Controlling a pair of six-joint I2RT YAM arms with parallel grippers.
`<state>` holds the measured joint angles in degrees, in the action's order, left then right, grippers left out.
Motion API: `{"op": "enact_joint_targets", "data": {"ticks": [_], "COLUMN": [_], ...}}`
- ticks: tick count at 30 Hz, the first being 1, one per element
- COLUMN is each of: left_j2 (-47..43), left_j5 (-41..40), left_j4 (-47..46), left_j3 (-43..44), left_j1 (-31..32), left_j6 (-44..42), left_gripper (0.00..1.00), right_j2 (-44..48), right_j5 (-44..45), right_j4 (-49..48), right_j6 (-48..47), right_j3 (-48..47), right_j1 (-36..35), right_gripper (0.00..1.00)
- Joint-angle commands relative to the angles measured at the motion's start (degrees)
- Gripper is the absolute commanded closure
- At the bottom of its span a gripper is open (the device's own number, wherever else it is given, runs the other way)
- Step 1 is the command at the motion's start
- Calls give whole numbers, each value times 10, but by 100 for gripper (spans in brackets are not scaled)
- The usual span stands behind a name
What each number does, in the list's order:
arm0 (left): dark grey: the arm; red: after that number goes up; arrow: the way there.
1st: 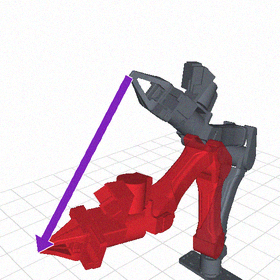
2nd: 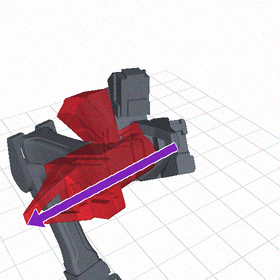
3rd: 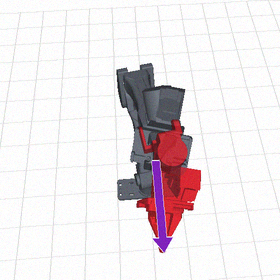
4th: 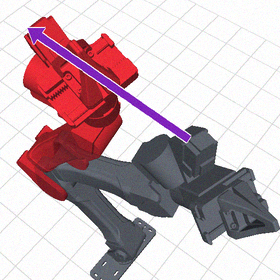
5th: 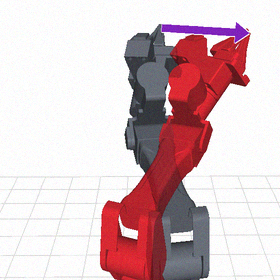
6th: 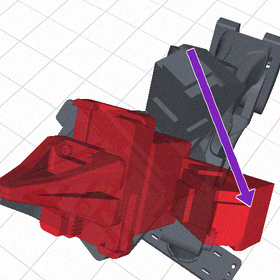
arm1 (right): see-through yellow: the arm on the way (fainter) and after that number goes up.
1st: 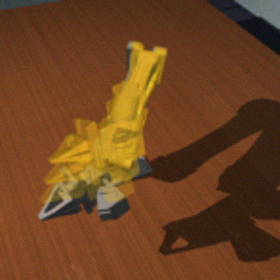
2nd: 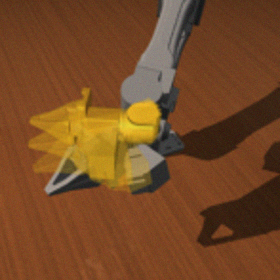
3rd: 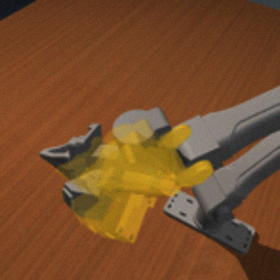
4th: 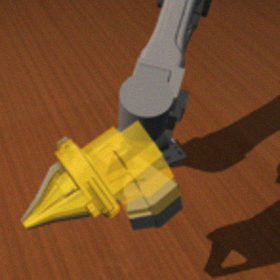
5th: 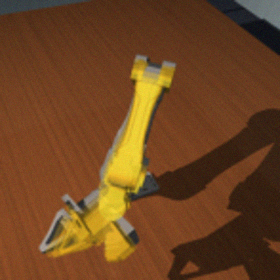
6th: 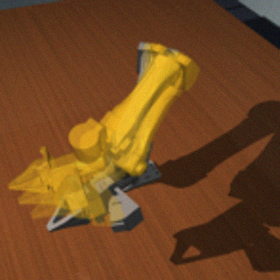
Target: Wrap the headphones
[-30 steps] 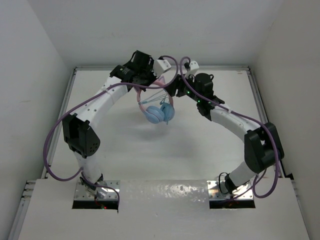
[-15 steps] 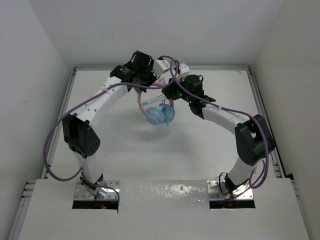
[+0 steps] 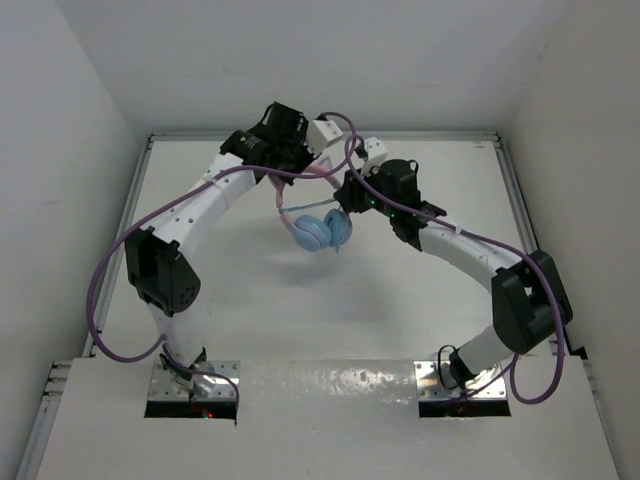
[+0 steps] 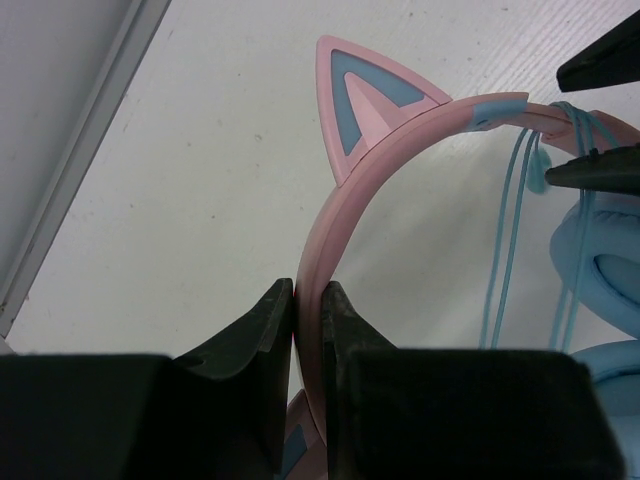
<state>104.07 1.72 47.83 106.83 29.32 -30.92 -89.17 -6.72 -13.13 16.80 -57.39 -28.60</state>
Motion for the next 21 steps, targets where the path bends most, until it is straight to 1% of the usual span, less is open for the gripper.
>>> {"op": "enact_joint_targets", "data": {"ticks": [1,6,7,8,10,11,13,15,16,17,20,21], "left_j2": [-30,-33,-32,-33,-34,-34,-33,-33,-33,-32,-32,-31], "left_j5": [13,21,29,32,33,29,12,10,12,14,16,15], "left_j4": [-37,-37,-36,-36,-37,-40,-53,-59,-62,-63,-72,-74], "left_j3": [28,28,26,24,20,11,0,-4,-5,-5,-4,-3], "left_j1": [4,4,4,4,3,3,3,3,3,4,3,3], "left_j6": [18,30,33,38,52,57,72,79,81,82,86,89], "left_gripper": [100,100,100,100,100,100,100,100,100,100,100,100], "right_j2": [21,16,17,19,32,39,62,79,86,100,117,120], "right_j5": [10,8,7,6,5,6,16,25,30,39,61,65], "right_j4": [-5,2,12,20,39,45,65,82,97,104,148,160], "right_j6": [-15,-14,-13,-13,-14,-16,-17,-13,-10,-2,3,4], "right_j3": [3,-23,-31,-38,-61,-74,-86,-104,-106,-106,-94,-90], "right_j1": [-2,-2,-2,-2,-1,-1,-1,-1,-1,-1,-2,-1], "right_gripper": [57,52,49,45,41,35,29,25,25,24,34,49]}}
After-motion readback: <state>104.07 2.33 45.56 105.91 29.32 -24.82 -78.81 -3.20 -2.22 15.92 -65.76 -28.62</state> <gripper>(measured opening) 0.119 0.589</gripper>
